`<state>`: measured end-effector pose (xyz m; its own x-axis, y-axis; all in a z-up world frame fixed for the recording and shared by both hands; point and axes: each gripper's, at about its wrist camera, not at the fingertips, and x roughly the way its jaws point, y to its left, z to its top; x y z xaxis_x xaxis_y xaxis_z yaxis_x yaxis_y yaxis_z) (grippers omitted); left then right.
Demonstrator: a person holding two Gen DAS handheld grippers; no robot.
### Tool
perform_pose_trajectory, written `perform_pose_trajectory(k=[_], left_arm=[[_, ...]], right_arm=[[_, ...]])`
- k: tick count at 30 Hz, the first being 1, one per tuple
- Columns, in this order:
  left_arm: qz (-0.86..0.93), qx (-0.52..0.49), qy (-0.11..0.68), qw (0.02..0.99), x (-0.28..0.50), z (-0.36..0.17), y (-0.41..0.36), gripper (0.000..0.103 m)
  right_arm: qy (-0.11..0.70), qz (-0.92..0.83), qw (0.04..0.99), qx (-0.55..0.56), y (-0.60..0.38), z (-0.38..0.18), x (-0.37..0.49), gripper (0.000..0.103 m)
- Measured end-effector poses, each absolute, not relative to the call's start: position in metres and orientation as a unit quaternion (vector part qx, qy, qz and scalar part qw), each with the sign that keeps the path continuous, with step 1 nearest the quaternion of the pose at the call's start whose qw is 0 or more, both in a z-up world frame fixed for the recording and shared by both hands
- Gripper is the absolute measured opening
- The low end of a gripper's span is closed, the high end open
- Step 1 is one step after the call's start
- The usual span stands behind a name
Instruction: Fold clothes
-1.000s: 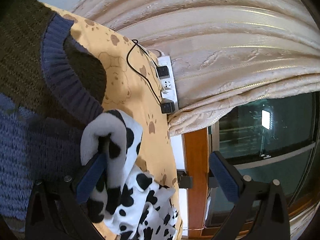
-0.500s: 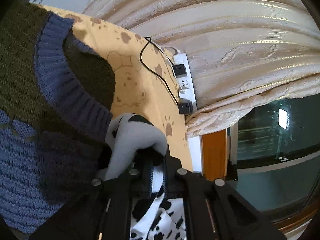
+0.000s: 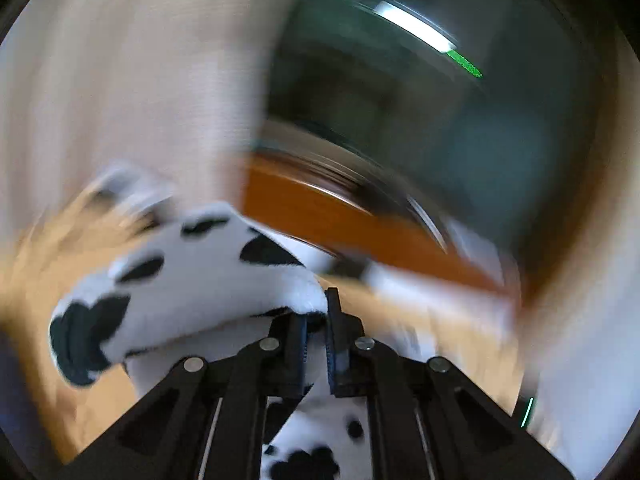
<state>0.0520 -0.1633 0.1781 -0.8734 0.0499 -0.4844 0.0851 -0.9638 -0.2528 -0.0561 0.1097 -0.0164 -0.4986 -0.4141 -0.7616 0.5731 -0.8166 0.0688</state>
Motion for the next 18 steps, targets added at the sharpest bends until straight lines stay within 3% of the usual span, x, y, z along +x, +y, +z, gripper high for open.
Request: perform_pose_trajectory(k=[4, 7, 9, 11, 13, 15, 18], left_arm=[[-0.899, 0.384, -0.141, -0.154, 0.024, 0.12, -0.006, 0.013], [-0.861, 0.439, -0.187, -0.174, 0.025, 0.071, 0.023, 0.013], [-0.857, 0.458, -0.155, -0.179, 0.027, 0.056, 0.013, 0.014], [-0.867, 0.455, -0.099, -0.176, 0.032, 0.061, -0.009, 0.022], [-0.878, 0.442, -0.044, -0.176, 0.043, 0.071, -0.033, 0.053], [-0.886, 0.429, -0.011, -0.176, 0.053, 0.078, -0.048, 0.074], [-0.897, 0.405, 0.031, -0.172, 0.068, 0.09, -0.073, 0.079]], right_arm=[[0.009, -0.879, 0.266, 0.395, 0.146, -0.009, -0.062, 0.103], [-0.038, -0.892, 0.239, 0.381, 0.172, -0.003, -0.063, 0.103], [-0.057, -0.893, 0.231, 0.382, 0.189, -0.001, -0.066, 0.103], [-0.059, -0.894, 0.223, 0.384, 0.199, 0.0, -0.067, 0.103], [-0.064, -0.89, 0.226, 0.39, 0.206, 0.0, -0.07, 0.103], [-0.085, -0.883, 0.235, 0.398, 0.213, -0.001, -0.072, 0.103], [-0.134, -0.867, 0.254, 0.407, 0.225, -0.003, -0.071, 0.103]])
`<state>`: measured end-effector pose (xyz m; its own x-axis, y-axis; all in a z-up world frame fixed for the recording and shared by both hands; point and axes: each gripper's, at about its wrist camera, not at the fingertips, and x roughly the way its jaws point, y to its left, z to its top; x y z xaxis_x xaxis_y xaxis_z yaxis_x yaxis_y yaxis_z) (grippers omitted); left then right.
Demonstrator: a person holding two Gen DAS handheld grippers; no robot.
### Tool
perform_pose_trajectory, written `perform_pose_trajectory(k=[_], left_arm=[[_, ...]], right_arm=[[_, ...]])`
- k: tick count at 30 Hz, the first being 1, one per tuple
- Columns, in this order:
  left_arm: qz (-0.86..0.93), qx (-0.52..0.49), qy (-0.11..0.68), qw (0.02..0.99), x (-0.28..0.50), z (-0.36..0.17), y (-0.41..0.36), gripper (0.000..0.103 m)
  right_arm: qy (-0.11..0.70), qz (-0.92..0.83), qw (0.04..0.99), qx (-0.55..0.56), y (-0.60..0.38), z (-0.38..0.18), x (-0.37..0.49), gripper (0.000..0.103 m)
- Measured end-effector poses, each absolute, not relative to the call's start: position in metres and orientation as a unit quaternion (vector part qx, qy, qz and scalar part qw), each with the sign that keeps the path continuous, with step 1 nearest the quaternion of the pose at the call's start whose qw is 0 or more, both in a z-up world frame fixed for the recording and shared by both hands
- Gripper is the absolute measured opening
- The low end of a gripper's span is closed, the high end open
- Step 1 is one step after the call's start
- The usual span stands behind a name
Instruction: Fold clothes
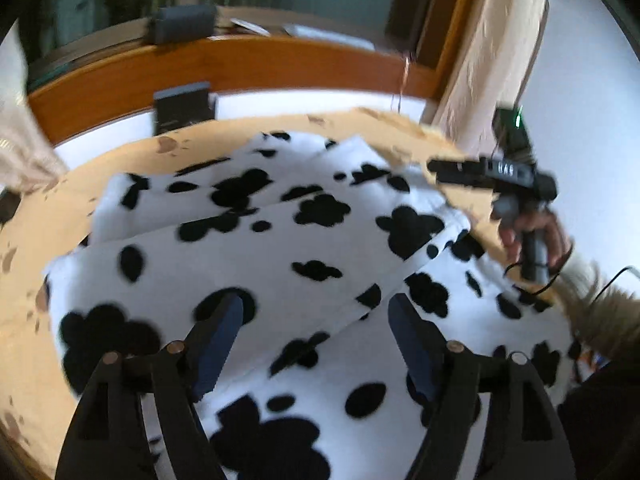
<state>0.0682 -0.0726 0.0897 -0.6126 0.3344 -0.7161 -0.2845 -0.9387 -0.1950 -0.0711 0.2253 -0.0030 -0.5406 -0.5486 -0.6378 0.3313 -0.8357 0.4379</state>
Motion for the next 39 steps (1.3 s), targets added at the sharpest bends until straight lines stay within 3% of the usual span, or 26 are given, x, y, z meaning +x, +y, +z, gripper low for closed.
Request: perform_pose_trajectory(k=[7, 13, 14, 16, 18, 19, 21, 26, 27, 28, 30, 39], left_arm=[[0.917, -0.373, -0.128, 0.06, 0.076, 0.108, -0.161, 0.079], [0.905, -0.354, -0.224, -0.076, 0.061, 0.109, -0.251, 0.082], [0.894, -0.369, -0.239, -0.083, 0.053, 0.101, -0.26, 0.082], [0.871, -0.401, -0.27, -0.084, 0.039, 0.08, -0.278, 0.082], [0.844, -0.434, -0.306, -0.075, 0.025, 0.054, -0.288, 0.083], [0.831, -0.447, -0.326, -0.067, 0.02, 0.042, -0.291, 0.082], [0.827, -0.435, -0.354, -0.041, 0.013, 0.037, -0.292, 0.087], [0.808, -0.432, -0.401, 0.017, -0.007, 0.024, -0.281, 0.087], [0.813, -0.429, -0.393, 0.013, -0.008, 0.027, -0.279, 0.082], [0.817, -0.429, -0.386, 0.015, -0.01, 0.028, -0.275, 0.054], [0.819, -0.422, -0.389, 0.01, -0.007, 0.032, -0.272, 0.018], [0.906, -0.304, -0.286, -0.071, 0.035, 0.095, -0.271, 0.015]], right_arm=[[-0.119, -0.867, 0.26, 0.409, 0.235, 0.001, -0.059, 0.103], [-0.002, -0.883, 0.228, 0.41, 0.213, 0.0, -0.09, 0.1], [0.012, -0.879, 0.233, 0.416, 0.205, -0.004, -0.092, 0.095], [0.027, -0.871, 0.247, 0.424, 0.193, -0.011, -0.095, 0.059], [0.032, -0.866, 0.262, 0.425, 0.182, -0.013, -0.094, 0.038], [0.038, -0.867, 0.262, 0.422, 0.179, -0.012, -0.092, 0.032], [0.07, -0.875, 0.254, 0.405, 0.171, -0.006, -0.084, 0.03], [0.114, -0.89, 0.25, 0.363, 0.165, 0.01, -0.067, 0.021], [0.112, -0.893, 0.25, 0.357, 0.165, 0.013, -0.066, 0.02], [0.11, -0.894, 0.25, 0.354, 0.165, 0.015, -0.067, 0.02], [0.109, -0.898, 0.248, 0.347, 0.164, 0.018, -0.067, 0.019], [0.125, -0.939, 0.212, 0.242, 0.162, 0.061, -0.057, 0.012]])
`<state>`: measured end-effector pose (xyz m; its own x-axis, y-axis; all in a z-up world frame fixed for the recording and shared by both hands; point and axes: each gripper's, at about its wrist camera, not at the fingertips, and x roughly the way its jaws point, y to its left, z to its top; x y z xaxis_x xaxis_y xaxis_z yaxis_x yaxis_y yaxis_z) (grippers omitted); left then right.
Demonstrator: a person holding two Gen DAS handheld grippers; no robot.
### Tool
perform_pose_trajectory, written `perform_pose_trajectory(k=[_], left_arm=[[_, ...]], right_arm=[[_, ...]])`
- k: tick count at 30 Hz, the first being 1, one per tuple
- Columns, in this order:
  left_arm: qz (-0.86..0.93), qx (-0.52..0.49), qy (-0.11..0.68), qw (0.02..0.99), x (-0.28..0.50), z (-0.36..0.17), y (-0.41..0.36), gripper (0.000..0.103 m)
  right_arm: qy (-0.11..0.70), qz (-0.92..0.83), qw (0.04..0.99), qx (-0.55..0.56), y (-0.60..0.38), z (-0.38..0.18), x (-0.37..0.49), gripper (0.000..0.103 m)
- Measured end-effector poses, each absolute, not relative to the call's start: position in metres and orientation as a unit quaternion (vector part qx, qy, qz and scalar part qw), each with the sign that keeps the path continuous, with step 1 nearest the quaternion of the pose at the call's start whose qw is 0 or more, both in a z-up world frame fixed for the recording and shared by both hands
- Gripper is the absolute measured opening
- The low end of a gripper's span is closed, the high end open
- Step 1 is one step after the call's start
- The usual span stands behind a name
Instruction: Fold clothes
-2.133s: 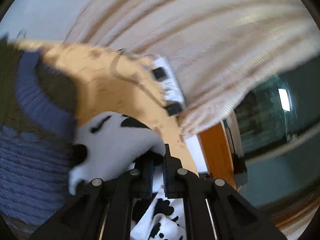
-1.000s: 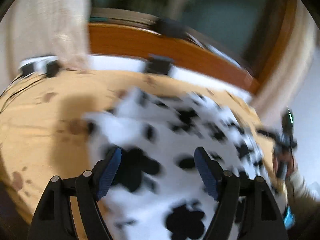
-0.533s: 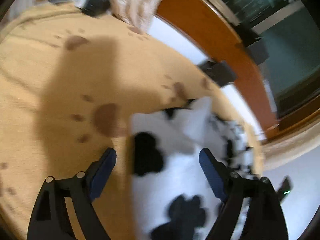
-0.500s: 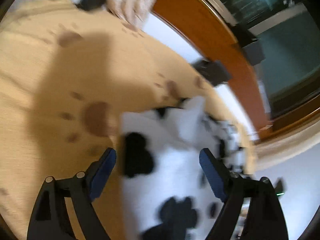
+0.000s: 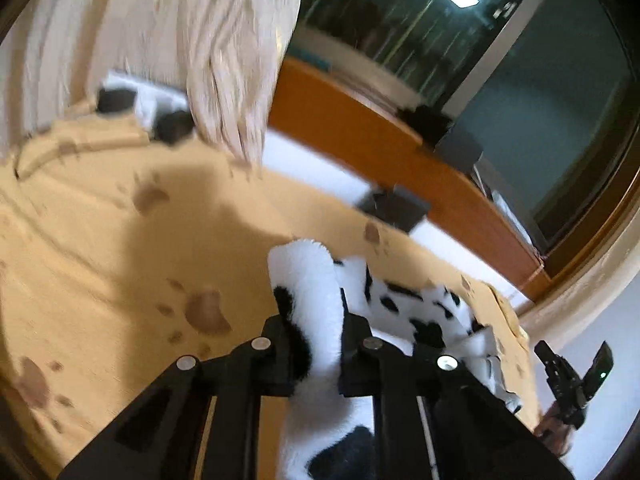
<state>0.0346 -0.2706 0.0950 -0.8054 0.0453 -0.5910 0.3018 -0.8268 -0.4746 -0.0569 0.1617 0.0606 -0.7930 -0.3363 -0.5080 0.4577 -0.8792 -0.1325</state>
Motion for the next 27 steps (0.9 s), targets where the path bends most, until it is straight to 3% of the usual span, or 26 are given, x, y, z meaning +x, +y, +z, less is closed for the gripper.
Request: perform_pose_trajectory(k=[6, 8, 13, 17, 20, 21, 22, 27], left_arm=[[-0.875, 0.396, 0.202, 0.192, 0.009, 0.062, -0.278, 0.031], [-0.86, 0.41, 0.219, 0.212, 0.012, 0.049, -0.291, 0.036], [-0.868, 0.364, 0.28, 0.187, 0.033, 0.062, -0.299, 0.058], [-0.896, 0.339, 0.267, 0.107, 0.042, 0.089, -0.257, 0.08], [-0.902, 0.36, 0.236, 0.033, 0.044, 0.091, -0.217, 0.081], [-0.901, 0.373, 0.218, 0.036, 0.043, 0.086, -0.209, 0.081], [-0.899, 0.387, 0.2, 0.039, 0.042, 0.081, -0.201, 0.081], [-0.886, 0.434, 0.131, 0.098, 0.039, 0.031, -0.196, 0.081]], right_arm=[[0.084, -0.907, 0.241, 0.334, 0.157, 0.03, -0.098, 0.013], [0.07, -0.904, 0.245, 0.344, 0.162, 0.026, -0.097, 0.013], [0.072, -0.896, 0.283, 0.336, 0.16, 0.034, -0.077, 0.015], [0.099, -0.851, 0.364, 0.366, 0.128, 0.029, -0.06, 0.016], [0.161, -0.826, 0.376, 0.388, 0.108, 0.011, -0.046, 0.024], [0.191, -0.821, 0.366, 0.394, 0.105, 0.001, -0.042, 0.033], [0.205, -0.82, 0.36, 0.394, 0.105, -0.004, -0.04, 0.036], [0.192, -0.825, 0.366, 0.386, 0.12, -0.009, -0.036, 0.041]])
